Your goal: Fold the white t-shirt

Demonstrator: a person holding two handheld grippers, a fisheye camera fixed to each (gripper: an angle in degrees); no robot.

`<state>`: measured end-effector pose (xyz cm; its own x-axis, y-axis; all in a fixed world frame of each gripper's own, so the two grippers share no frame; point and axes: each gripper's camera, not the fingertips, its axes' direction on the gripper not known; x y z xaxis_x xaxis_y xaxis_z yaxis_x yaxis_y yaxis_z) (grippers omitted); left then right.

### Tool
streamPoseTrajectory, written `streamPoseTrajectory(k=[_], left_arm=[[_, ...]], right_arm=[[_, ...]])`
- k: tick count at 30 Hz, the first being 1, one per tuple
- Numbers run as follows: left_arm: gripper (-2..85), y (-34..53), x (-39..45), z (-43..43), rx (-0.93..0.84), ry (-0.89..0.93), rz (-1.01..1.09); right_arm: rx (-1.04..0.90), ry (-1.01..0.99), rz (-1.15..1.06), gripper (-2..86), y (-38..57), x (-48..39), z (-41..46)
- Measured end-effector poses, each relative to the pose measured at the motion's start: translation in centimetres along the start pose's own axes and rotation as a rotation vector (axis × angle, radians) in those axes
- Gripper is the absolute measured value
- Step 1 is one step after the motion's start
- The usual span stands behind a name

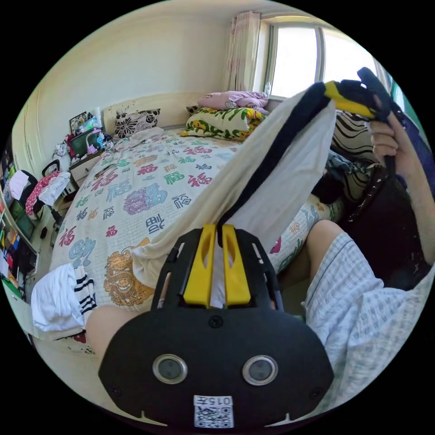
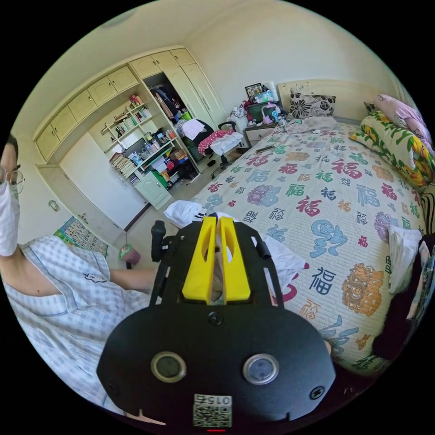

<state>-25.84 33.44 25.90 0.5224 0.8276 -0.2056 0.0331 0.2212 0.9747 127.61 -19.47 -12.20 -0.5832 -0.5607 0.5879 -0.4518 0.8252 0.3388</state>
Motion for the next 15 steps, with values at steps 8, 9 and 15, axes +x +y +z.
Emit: streamPoseTrajectory(k=[8, 9, 15], left_arm=[[-0.8, -0.3, -1.6, -5.1, 0.060, 0.034, 0.036], [-0.8, -0.4, -1.5, -5.2, 0.065, 0.033, 0.040], [-0.9, -0.8, -0.5, -7.2, 0.104, 0.046, 0.043]], right_arm=[[0.042, -0.040, 0.090, 0.5, 1.2, 1.0, -3.1], [0.043, -0.042, 0.091, 0.5, 1.2, 1.0, -3.2], [0.045, 0.012, 0.081, 0.5, 1.1, -0.1, -5.2]])
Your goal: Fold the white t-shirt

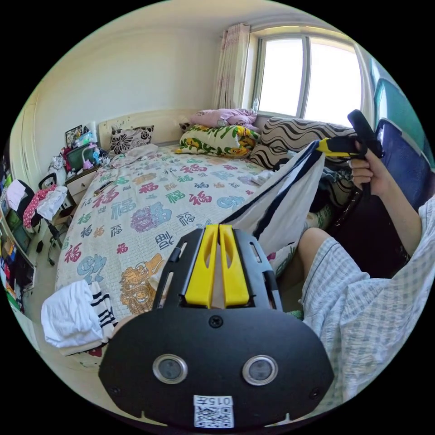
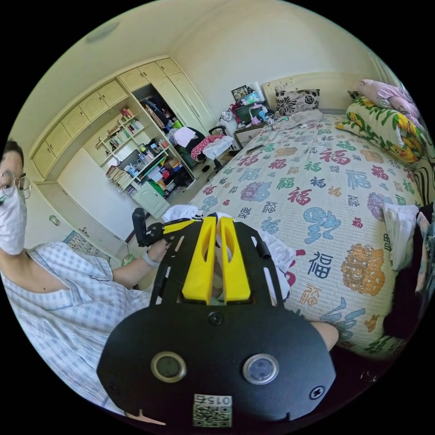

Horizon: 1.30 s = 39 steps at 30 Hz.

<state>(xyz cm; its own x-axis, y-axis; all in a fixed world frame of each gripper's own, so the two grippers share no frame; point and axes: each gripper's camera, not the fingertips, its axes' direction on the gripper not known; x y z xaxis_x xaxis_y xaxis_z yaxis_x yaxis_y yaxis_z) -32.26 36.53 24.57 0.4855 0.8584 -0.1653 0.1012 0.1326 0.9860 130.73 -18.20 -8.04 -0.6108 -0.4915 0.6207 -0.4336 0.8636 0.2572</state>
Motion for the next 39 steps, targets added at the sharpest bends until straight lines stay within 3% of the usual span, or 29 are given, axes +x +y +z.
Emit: streamPoseTrajectory(k=[6, 11, 18, 24, 29, 32, 34, 39], left_arm=[[-0.9, -4.8, 0.6, -8.7, 0.279, -0.061, 0.154], [-0.9, -11.4, 0.2, -15.7, 0.520, -0.046, 0.300], [-0.9, -19.8, -1.1, -14.6, 0.626, -0.195, 0.419], [-0.8, -29.2, -8.6, -1.4, 0.430, -0.171, 0.308], [-0.7, -33.3, -17.7, 18.7, 0.132, -0.237, 0.058], [-0.2, -31.4, -21.6, 28.6, -0.082, -0.229, -0.087], [0.6, -28.6, -22.8, 32.0, -0.131, -0.171, -0.127], [5.0, -18.4, -23.4, 35.0, -0.296, 0.036, -0.089]], right_arm=[[0.147, 0.088, -0.076, 0.5, -1.0, -2.7, -6.9], [0.284, 0.200, -0.276, 0.4, -4.8, -7.3, -13.9], [0.356, 0.473, -0.424, 0.2, -12.7, -7.3, -18.2], [0.255, 0.495, -0.237, 0.5, -23.0, 5.4, -14.8], [0.078, 0.415, 0.069, 2.0, -28.2, 23.7, -4.7], [-0.001, 0.360, 0.252, 3.2, -25.5, 32.0, -0.4], [-0.039, 0.328, 0.245, 3.8, -22.4, 34.9, 0.6], [-0.266, 0.254, 0.237, 6.5, -10.0, 40.5, -0.7]])
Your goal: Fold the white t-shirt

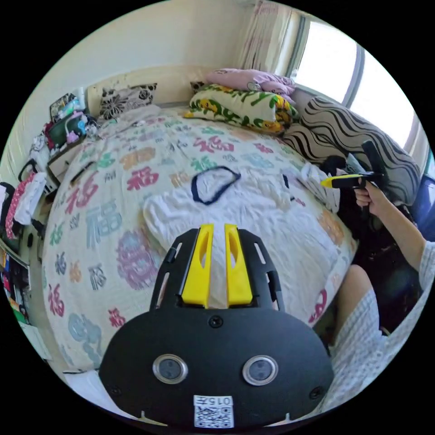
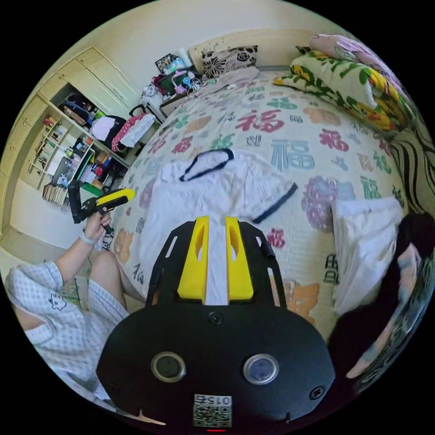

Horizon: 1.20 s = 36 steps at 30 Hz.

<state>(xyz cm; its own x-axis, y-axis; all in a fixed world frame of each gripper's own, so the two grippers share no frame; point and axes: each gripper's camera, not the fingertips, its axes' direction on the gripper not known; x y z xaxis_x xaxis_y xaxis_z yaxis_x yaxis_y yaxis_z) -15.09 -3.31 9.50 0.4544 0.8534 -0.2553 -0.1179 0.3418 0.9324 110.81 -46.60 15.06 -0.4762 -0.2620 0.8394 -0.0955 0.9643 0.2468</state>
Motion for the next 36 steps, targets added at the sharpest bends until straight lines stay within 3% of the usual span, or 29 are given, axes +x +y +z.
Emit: streamPoseTrajectory(k=[4, 8, 12, 16, 22, 28, 36], left_arm=[[7.6, 7.9, 0.4, 4.1, -0.250, 0.257, -0.128], [8.9, 10.8, 1.6, 8.1, -0.375, 0.239, -0.176], [7.6, 9.9, -0.2, 10.7, -0.352, 0.180, -0.287], [6.1, 8.6, -2.2, 12.9, -0.293, 0.355, -0.363], [0.8, 7.2, -4.8, 16.1, -0.258, 0.383, -0.432], [-0.3, 6.6, -8.4, 10.8, -0.148, 0.314, -0.315], [-0.4, 8.3, -10.4, 8.0, -0.246, 0.259, -0.255]], right_arm=[[-0.079, -0.069, 0.176, 7.0, 10.2, 6.5, 1.0], [-0.154, -0.060, 0.300, 7.9, 14.6, 10.8, 3.0], [-0.073, -0.264, 0.422, 5.3, 14.7, 14.0, 4.1], [-0.074, -0.257, 0.447, 1.5, 14.3, 15.7, 4.5], [0.042, -0.235, 0.422, 0.5, 16.2, 17.0, -0.6], [0.090, -0.182, 0.379, 0.3, 20.2, 16.6, -5.3], [-0.032, -0.139, 0.366, 0.3, 26.8, 13.8, -3.9]])
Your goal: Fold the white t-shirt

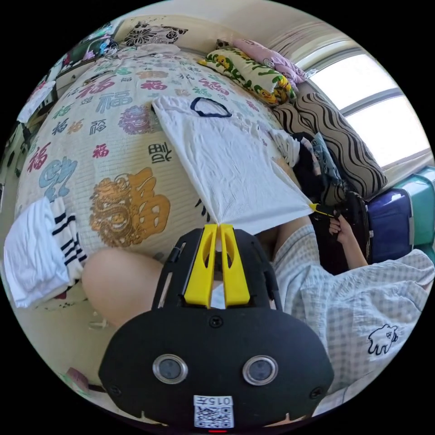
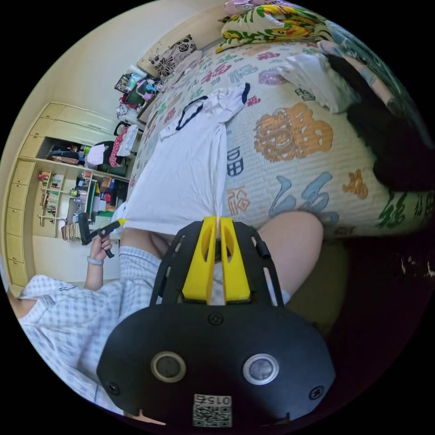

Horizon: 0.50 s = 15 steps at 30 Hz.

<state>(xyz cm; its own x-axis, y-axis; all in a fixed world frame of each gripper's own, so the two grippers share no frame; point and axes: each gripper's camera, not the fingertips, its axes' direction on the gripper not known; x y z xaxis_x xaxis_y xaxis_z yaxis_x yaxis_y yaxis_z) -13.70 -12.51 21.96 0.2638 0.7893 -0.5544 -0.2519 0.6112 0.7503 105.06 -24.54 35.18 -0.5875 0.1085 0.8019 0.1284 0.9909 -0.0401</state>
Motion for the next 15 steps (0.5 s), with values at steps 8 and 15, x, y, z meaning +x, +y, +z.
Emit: streamPoseTrajectory(k=[8, 15], left_arm=[[-0.2, -0.5, 0.9, 6.3, -0.155, -0.078, 0.016], [1.4, -4.2, 0.8, 12.0, -0.266, -0.099, -0.054]], right_arm=[[-0.076, 0.054, 0.027, 0.4, 3.4, 1.6, 1.7], [-0.120, 0.098, 0.043, 1.0, 2.3, 3.4, 3.6]])
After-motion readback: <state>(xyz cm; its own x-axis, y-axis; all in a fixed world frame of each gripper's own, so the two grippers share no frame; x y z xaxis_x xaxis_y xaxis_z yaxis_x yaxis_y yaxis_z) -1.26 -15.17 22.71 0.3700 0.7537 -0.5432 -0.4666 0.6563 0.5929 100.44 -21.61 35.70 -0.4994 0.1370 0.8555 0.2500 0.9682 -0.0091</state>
